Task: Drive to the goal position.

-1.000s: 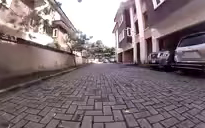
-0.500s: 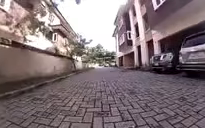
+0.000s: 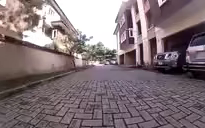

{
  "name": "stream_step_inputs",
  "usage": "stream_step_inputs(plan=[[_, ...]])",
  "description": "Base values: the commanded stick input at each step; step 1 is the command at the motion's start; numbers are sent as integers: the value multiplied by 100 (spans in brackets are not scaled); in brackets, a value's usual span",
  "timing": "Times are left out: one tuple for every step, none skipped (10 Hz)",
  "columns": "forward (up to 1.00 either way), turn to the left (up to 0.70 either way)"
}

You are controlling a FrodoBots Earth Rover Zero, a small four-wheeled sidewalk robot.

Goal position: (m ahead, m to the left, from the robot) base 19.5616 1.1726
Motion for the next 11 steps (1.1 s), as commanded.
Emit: stream_step_inputs(plan=[[69, 3], [69, 3], [69, 3], [69, 3], [69, 3], [69, 3], [69, 3], [69, 3], [69, 3], [69, 3], [69, 3]])
